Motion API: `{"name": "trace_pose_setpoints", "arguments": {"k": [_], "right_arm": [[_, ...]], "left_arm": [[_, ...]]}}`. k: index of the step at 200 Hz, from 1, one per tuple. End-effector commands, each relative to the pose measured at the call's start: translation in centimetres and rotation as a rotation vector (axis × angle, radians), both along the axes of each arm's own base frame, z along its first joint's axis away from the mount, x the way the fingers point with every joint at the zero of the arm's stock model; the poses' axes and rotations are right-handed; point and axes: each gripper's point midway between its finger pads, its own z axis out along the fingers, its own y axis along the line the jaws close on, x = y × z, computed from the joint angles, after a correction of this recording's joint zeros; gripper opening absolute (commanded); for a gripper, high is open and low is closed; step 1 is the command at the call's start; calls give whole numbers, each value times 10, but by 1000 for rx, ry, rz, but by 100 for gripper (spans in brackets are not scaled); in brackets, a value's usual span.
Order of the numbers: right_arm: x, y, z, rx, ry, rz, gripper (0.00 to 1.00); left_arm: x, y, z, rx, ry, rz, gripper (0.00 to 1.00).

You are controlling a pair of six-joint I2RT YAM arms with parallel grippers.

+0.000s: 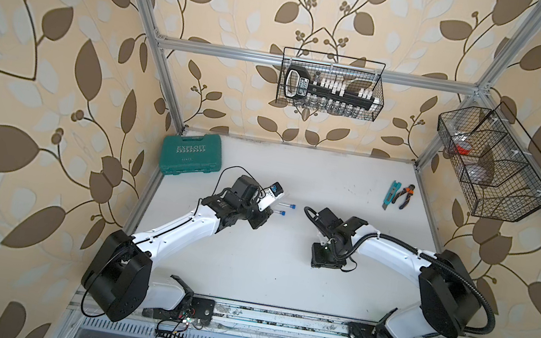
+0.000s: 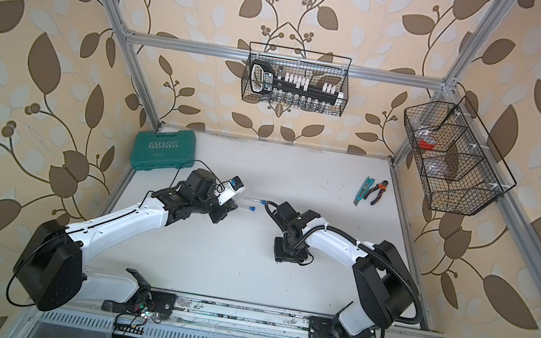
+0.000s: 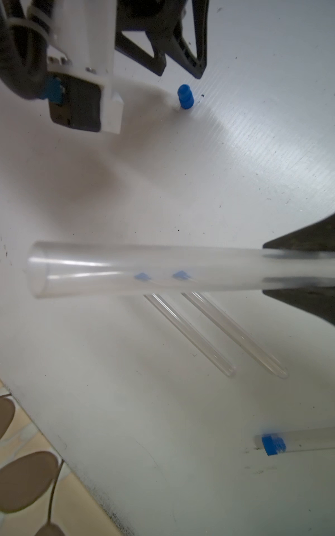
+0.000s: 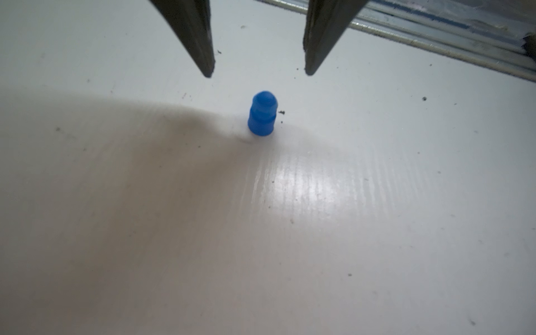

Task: Insert stoppers into test tubes
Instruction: Pick up the stopper from the center of the board, then place the stopper at the center of the board.

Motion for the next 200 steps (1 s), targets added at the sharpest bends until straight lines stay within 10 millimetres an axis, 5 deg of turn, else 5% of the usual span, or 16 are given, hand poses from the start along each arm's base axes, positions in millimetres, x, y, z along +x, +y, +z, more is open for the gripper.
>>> {"name": "trace_pose_setpoints", "arguments": {"k": [1, 84, 137, 200], "right_arm": [[8, -3, -7, -45, -39, 10, 40], [9, -1, -29, -80, -13, 28, 25], [12, -10, -21, -128, -40, 40, 10], [64, -62, 10, -494, -199, 103, 7]], "left_arm": [[-5, 3, 8, -37, 1, 36, 0], [-9, 4, 4, -47, 20, 44, 0], [-10, 6, 2, -34, 20, 45, 0], [-7, 23, -4, 49, -1, 99, 0]]}}
